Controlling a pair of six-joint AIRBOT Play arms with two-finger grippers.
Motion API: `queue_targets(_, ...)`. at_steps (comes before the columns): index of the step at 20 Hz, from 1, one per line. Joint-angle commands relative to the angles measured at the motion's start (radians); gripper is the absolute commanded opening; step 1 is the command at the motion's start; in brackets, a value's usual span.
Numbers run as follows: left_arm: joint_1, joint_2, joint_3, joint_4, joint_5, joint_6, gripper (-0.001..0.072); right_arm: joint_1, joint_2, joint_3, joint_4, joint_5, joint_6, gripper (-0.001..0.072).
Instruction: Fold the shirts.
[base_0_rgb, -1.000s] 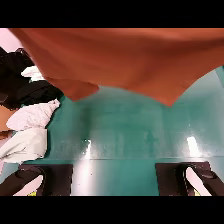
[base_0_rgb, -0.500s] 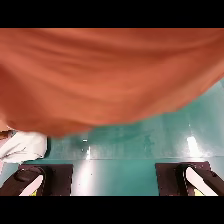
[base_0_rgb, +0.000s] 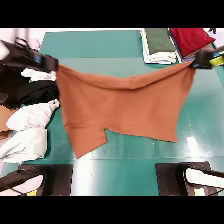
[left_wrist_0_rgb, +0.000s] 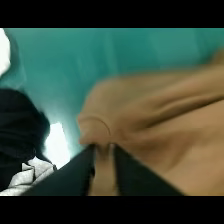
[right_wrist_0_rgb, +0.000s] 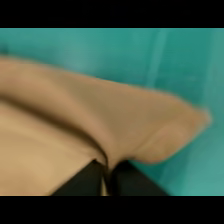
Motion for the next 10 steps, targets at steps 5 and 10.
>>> queue_targets(5,0.126,-0.07,-0.034,0.003,-0.108,0.028,0.0555,-0.009,-0.107,0.0,0.115,0.011,-0.038,0.0411)
queue_targets(10,0.27,0.082,-0.379,-0.201,-0.1,0.057,0.0555,-0.032,0.124,-0.314,0.209,-0.012,-0.097,0.0411)
